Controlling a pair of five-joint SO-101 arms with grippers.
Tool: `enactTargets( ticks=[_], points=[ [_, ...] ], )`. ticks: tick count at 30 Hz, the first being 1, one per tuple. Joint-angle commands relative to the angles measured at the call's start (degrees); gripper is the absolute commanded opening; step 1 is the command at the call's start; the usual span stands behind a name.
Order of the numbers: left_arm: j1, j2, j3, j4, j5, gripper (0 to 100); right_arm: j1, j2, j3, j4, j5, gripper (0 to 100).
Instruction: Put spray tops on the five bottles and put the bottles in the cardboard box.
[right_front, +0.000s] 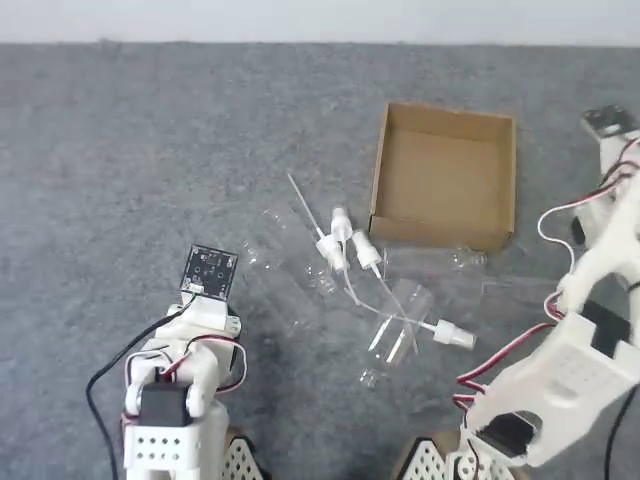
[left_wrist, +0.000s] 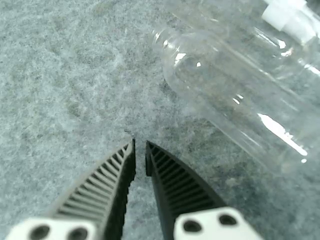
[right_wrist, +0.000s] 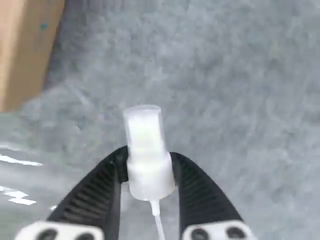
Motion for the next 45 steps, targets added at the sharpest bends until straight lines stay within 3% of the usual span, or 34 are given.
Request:
enactTargets(
  ticks=[1, 9, 15, 20, 27, 36, 45],
  points=[
    [0.2, -1.1, -0.3, 0.3, -0.2, 3, -4.6, -7.9, -7.1, 7.7, -5.4, 1.3],
    [0.0, -1.1, -0.3, 0.3, -0.2, 3, -19.9, -14.0, -7.7, 19.7, -17.1, 1.3],
    [-0.2, -1.1, -0.3, 0.3, -0.2, 3, -31.0, -17.1, -5.8, 20.1, -27.8, 1.3],
    [-0.2, -1.1, -0.3, 0.3, -0.2, 3, -44.4, -17.1, -3.0, 19.0, -35.9, 1.3],
    [-0.2, -1.1, -0.3, 0.3, -0.2, 3, -60.5, -13.7, -0.8, 12.3, -40.9, 1.5],
    [-0.2, -1.1, -0.3, 0.3, -0.2, 3, -60.5, -3.9, -0.6, 4.3, -48.4, 1.3],
    [-0.1, -1.1, -0.3, 0.3, -0.2, 3, -60.5, 5.0, -0.8, -1.4, -49.7, 1.7]
  ],
)
